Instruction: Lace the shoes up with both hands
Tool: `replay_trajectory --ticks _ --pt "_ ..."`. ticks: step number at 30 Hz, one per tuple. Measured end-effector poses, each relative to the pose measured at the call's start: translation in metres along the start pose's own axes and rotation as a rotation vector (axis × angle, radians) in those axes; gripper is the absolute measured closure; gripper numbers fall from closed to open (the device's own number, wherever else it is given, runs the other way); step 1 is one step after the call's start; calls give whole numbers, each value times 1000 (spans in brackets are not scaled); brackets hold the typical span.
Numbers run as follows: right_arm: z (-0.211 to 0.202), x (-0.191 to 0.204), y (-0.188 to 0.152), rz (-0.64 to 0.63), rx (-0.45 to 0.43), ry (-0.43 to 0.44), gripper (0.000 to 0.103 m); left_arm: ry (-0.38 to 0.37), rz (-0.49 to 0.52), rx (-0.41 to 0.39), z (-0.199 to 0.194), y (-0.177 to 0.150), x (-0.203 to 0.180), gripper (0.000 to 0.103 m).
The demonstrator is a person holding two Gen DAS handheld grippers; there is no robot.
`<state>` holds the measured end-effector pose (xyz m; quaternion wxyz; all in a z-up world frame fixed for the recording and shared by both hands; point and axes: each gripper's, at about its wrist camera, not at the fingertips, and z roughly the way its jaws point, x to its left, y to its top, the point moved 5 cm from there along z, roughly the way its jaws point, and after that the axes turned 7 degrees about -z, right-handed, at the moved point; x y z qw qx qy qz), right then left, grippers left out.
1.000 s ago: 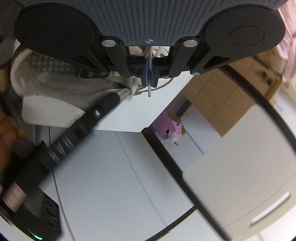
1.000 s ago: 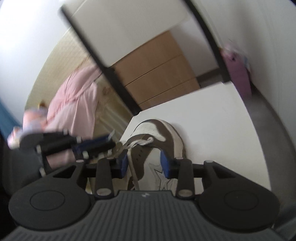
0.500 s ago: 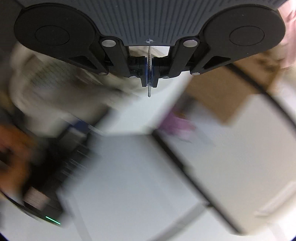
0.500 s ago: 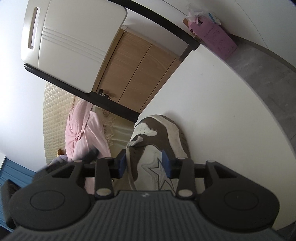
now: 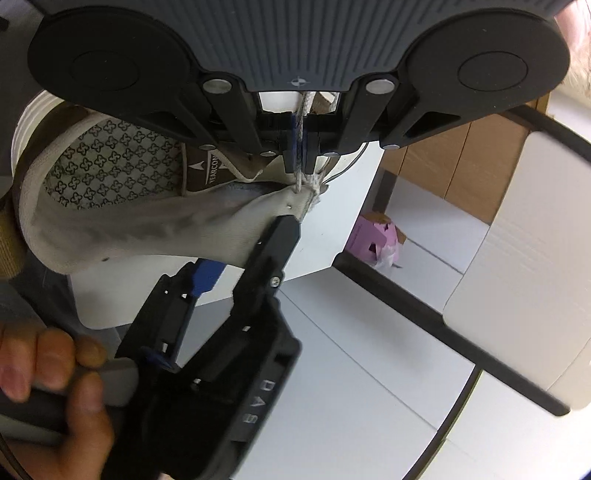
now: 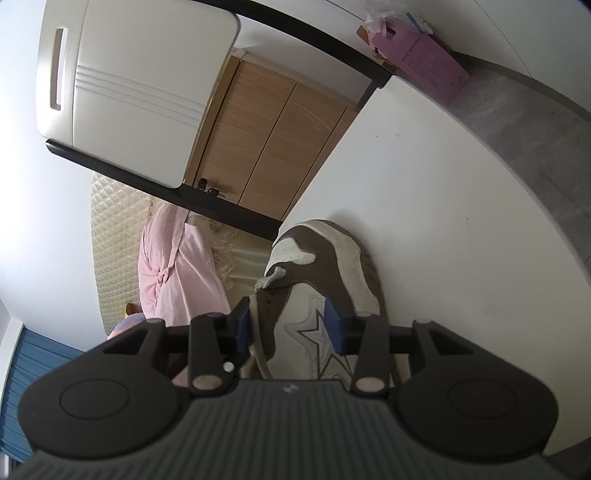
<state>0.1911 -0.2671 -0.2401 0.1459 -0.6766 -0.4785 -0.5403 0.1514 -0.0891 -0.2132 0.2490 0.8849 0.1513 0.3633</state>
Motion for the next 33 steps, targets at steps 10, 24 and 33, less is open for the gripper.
replay_trajectory --ticks 10,24,33 --pt "-1 -1 0 11 3 6 60 -18 -94 12 1 -2 7 101" --pt "1 0 -1 0 5 3 59 7 -69 -6 -1 1 1 101" --pt "4 49 -3 -389 39 -61 62 -8 -107 -42 -2 1 4 101"
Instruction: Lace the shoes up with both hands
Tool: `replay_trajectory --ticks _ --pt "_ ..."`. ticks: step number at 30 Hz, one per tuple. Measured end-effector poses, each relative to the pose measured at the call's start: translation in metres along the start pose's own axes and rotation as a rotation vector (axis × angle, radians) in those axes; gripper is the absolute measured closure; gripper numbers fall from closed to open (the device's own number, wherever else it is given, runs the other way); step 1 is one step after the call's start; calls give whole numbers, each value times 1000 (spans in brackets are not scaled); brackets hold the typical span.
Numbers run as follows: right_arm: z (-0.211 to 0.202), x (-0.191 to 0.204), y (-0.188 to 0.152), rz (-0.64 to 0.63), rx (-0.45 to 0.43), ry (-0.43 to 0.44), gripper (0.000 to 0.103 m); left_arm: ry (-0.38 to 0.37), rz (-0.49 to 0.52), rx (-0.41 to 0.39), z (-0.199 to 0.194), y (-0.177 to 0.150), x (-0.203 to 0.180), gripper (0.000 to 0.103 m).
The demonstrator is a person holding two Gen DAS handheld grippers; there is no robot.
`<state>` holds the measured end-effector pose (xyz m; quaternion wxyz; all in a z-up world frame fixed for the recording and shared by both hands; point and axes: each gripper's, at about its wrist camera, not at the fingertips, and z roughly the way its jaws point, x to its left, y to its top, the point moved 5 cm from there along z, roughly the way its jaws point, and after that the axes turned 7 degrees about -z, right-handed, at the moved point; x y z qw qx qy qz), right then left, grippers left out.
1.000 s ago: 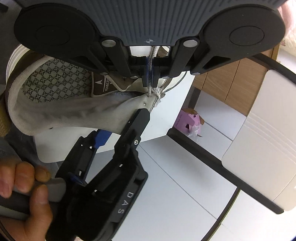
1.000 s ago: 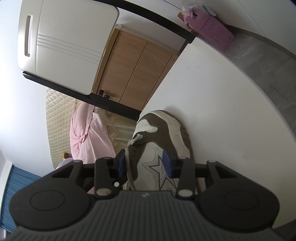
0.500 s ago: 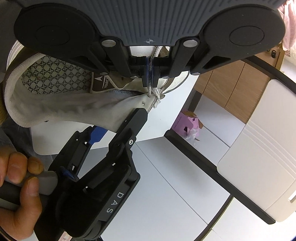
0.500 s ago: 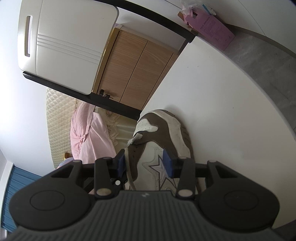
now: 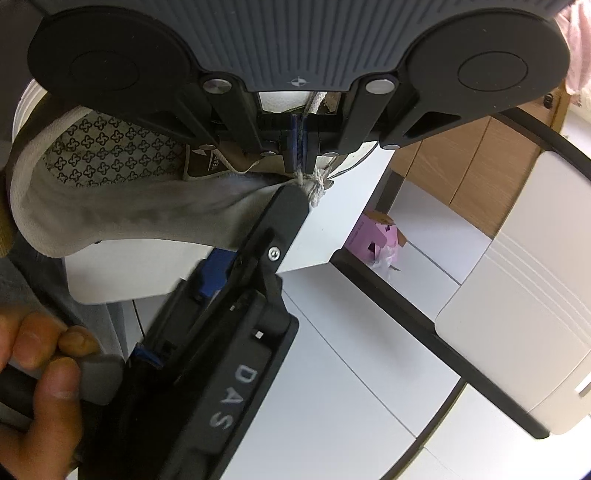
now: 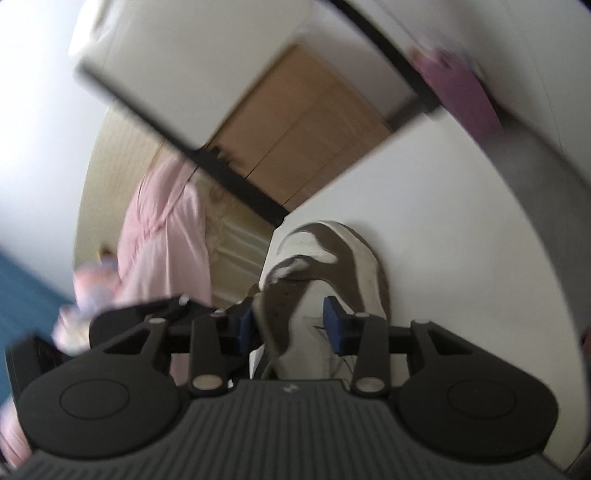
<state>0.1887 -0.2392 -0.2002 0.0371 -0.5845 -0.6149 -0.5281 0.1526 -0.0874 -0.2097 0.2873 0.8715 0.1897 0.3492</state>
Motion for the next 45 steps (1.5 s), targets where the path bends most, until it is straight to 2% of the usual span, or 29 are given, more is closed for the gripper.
replay_trajectory --ticks 2,5,8,10,13,21,29,35,41,45 --pt "-6 4 5 -22 -57 9 62 -8 -19 -3 0 0 2 101" --pt "-16 -17 13 116 -150 6 61 -11 -33 -8 -1 1 4 101" --pt "-8 -32 8 146 -82 -75 62 -17 -52 -14 -4 2 5 101" --pt "2 -28 4 90 -13 -105 64 -22 -67 -14 -10 3 5 101" --pt "5 -18 6 -11 5 -130 65 -27 -81 -15 -8 3 8 101" --pt "14 -21 3 -1 58 -87 66 -40 -124 -20 -11 0 9 101" --pt "12 -32 0 114 53 -38 66 -47 -152 -62 0 -7 13 100" --pt "11 -32 1 137 42 -30 66 -36 -175 -93 5 -11 12 100" --pt "12 -33 1 127 43 -28 66 -35 -230 -74 2 -12 17 95" --pt "13 -36 1 136 43 -20 66 -6 -246 -82 -5 -13 22 78"
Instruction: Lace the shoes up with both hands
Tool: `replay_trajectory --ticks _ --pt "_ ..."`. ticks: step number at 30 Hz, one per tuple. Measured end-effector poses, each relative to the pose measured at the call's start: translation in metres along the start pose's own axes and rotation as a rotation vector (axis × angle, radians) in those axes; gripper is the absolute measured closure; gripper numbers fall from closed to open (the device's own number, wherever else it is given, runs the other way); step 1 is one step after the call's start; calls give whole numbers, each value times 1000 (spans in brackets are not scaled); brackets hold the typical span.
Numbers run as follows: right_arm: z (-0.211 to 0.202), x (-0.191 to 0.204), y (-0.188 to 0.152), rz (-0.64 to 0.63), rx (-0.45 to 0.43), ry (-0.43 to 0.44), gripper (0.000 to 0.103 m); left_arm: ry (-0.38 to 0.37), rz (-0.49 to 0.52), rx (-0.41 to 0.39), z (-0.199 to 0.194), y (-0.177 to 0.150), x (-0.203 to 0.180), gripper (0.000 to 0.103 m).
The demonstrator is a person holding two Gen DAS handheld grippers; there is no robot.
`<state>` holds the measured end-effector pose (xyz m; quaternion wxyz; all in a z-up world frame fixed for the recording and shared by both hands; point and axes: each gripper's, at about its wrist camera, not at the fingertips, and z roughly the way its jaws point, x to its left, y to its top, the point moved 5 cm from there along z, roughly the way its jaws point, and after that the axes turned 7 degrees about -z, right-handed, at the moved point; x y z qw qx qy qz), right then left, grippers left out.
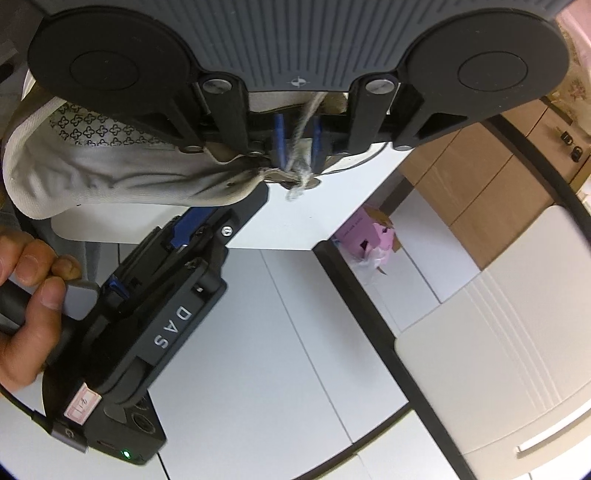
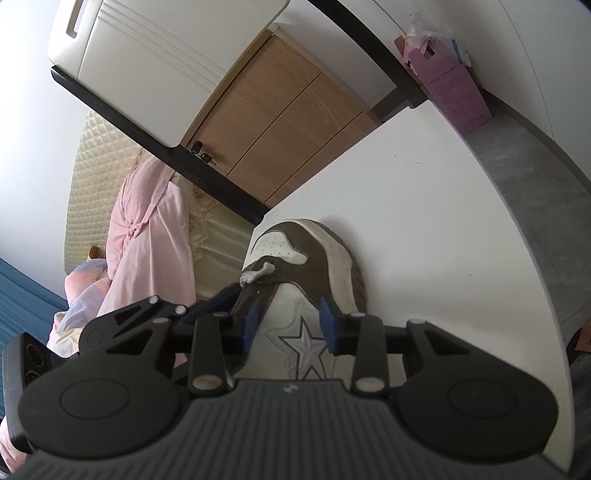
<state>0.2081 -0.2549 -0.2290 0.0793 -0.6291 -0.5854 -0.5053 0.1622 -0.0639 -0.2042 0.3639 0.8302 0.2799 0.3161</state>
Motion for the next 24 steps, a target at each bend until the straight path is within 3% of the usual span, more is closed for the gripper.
replay_trajectory --ticks 8,17,20,21,24 --pt "1 -3 1 11 -4 0 66 19 -9 -24 -14 0 6 74" --pt "2 -3 1 19 -9 -5 65 10 -5 18 -16 -2 8 77" --pt "2 -4 1 25 -9 -3 65 -8 -6 26 -14 -2 7 88" --pt "2 -4 1 25 -9 -4 65 -27 -10 37 -11 -3 6 100" --pt "2 -5 2 26 -7 -4 65 -43 -11 52 -6 -4 3 101"
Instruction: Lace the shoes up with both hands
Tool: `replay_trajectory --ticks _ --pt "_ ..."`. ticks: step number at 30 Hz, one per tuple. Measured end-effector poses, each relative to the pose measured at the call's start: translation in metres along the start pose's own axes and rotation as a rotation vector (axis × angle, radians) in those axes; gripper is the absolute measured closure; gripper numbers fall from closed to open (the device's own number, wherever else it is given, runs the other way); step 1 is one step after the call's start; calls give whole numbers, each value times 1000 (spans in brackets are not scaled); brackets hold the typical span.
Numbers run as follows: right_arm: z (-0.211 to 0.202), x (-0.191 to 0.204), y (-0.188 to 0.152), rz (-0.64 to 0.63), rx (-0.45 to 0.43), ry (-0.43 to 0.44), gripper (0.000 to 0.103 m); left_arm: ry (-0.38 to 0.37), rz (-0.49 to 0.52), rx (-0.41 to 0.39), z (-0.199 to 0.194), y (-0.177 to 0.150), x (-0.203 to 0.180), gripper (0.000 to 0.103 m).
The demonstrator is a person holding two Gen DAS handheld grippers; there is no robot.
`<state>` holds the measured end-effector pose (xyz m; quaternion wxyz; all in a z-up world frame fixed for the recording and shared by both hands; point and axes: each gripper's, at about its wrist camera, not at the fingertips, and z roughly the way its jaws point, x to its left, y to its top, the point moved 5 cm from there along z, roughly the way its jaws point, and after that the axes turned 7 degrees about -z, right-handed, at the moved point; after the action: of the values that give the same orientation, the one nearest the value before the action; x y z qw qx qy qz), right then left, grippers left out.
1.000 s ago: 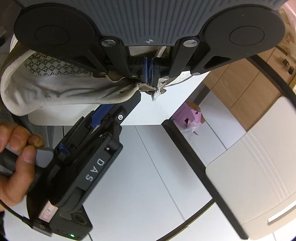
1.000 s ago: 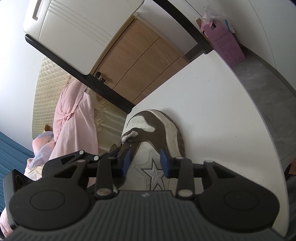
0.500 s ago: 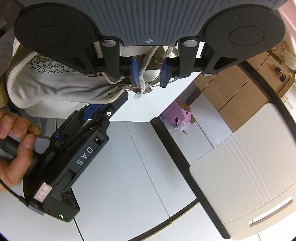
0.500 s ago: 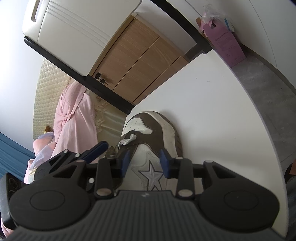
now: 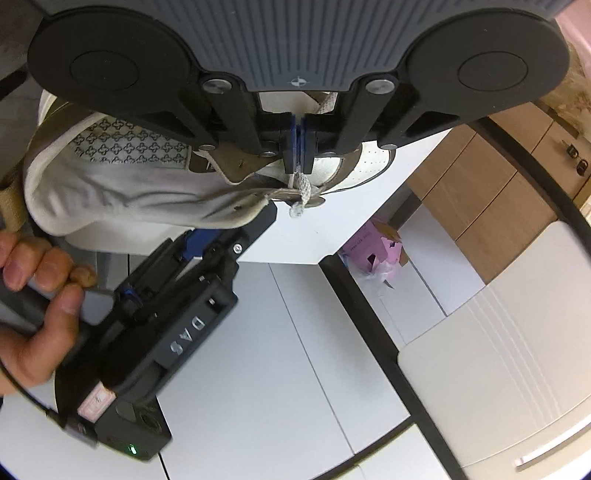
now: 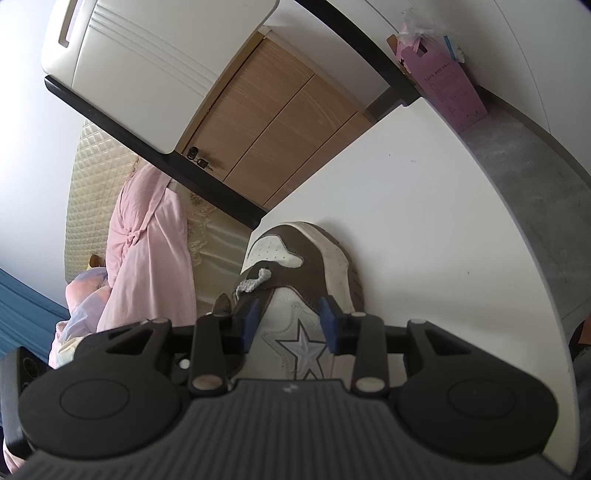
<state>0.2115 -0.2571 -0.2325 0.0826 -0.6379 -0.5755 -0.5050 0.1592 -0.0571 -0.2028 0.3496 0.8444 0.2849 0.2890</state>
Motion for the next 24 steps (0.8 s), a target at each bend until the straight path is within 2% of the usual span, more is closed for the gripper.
replay_trajectory --ticks 3,14,18,20,21,24 --pt "0 0 0 1 2 2 65 -14 -39 4 3 1 4 101" --pt "-1 -4 0 30 7 21 64 -31 -82 -15 12 4 5 101" --pt "-4 -5 3 122 -57 123 65 -41 -97 -22 11 4 6 101" --pt "0 -3 4 108 -54 126 66 -41 -93 -24 11 4 6 101" --pt "3 -2 5 94 -50 117 68 -41 -92 -24 11 4 6 101" --pt "8 -1 7 90 -52 124 84 -42 -93 -25 10 4 6 101"
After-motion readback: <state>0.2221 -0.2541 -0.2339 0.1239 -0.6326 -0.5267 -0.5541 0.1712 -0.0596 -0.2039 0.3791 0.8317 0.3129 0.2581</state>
